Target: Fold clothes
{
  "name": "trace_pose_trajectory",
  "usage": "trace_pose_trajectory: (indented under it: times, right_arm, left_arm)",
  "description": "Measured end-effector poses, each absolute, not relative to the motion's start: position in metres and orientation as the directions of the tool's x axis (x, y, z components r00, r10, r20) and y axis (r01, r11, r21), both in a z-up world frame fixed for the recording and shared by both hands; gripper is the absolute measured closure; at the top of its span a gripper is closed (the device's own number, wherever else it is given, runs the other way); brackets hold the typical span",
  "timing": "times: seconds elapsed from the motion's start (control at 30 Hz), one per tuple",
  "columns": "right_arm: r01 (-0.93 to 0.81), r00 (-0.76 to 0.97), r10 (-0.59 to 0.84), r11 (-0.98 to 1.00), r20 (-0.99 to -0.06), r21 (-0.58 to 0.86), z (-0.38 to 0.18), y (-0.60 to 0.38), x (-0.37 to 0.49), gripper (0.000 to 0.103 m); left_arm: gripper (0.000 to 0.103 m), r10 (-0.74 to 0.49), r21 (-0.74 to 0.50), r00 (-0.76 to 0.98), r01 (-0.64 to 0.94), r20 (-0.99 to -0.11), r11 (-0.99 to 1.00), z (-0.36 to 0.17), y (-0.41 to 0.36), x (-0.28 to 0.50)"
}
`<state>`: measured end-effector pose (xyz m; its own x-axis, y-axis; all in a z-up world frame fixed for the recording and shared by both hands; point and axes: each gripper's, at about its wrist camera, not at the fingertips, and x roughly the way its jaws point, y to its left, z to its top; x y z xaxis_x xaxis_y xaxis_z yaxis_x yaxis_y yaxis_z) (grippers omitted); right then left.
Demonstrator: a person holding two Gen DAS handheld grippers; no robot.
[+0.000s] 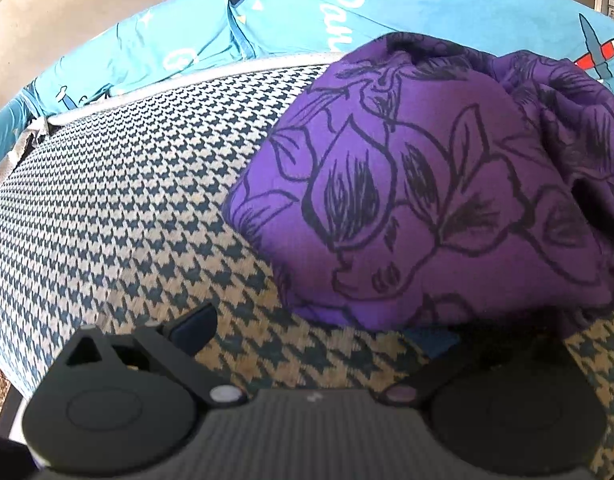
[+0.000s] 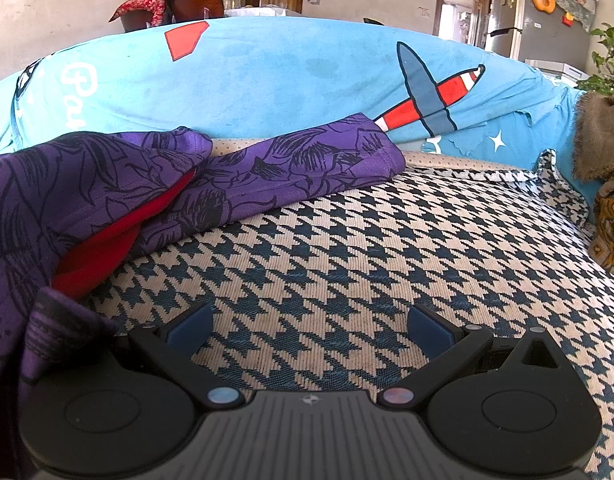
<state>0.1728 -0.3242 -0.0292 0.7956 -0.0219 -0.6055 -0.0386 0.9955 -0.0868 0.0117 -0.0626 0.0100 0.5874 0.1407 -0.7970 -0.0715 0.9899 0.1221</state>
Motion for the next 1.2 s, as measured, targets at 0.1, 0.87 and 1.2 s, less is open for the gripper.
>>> trace_pose_trajectory:
  times: [0.1, 0.87, 1.2]
  right_arm:
    - [-0.022, 0.790, -0.035, 0.996, -0.612, -0.084, -0.028, -0.324, 0.171, 0.000]
    - [0.037, 0.720, -0.057, 0.998, -0.692, -0.043, 0.006, -0.308, 0.147, 0.000]
    - [0.045, 0.719, -0.042, 0.999, -0.694, -0.014, 0.019, -0.302, 0.148, 0.000]
  left_arm:
    - [0.000, 0.148, 0.127, 0.582, -0.077, -0.800, 0.989, 0.010, -0.061, 0.019]
    - [0.000, 0.232, 0.243, 0.581, -0.061, -0.780, 0.968, -0.011, -0.061, 0.072]
    - [0.000, 0.247, 0.280, 0.582, -0.035, -0.775, 0.959, -0.009, -0.059, 0.107]
